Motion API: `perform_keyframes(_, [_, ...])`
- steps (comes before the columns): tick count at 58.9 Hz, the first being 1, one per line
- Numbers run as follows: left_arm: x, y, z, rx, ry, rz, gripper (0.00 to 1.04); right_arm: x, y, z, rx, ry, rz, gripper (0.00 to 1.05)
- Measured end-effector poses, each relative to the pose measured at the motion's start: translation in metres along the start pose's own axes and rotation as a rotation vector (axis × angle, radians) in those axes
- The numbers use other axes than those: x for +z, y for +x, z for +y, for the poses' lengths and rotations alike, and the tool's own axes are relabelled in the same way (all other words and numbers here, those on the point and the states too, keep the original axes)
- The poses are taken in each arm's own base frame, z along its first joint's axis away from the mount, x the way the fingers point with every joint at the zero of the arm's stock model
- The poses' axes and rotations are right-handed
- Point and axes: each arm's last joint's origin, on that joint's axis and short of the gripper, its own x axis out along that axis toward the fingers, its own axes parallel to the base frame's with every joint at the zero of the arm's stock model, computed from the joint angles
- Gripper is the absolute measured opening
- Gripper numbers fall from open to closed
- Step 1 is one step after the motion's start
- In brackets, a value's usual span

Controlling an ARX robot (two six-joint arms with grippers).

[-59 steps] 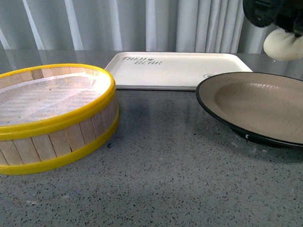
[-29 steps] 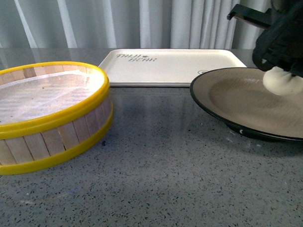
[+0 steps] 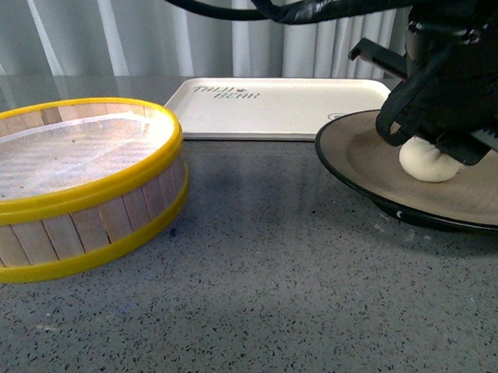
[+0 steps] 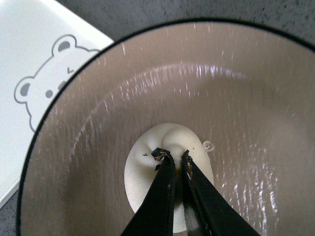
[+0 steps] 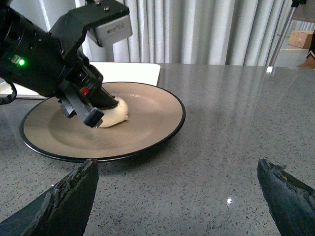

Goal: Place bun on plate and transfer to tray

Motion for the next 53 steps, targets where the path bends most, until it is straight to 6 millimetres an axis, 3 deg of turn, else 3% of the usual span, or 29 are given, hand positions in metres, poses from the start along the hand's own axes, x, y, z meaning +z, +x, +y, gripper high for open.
perform_keyframes(22, [-0.0079,-0.0004,0.0033,0.004,0.000,0.011,0.04,0.0000,0.0000,0.0000,0.000,0.000,0.000,0.96])
perform_keyframes(38, [-0.0059,-0.0045,0.0063,0.002,-0.005,0.000,0.49,0.0000,0.0000,0.0000,0.000,0.000,0.000,0.96])
perform_keyframes(53, [-0.0058,-0.0052,0.0073,-0.006,-0.014,-0.002,0.84,0.0000,0.0000,0.0000,0.000,0.000,0.000,0.96])
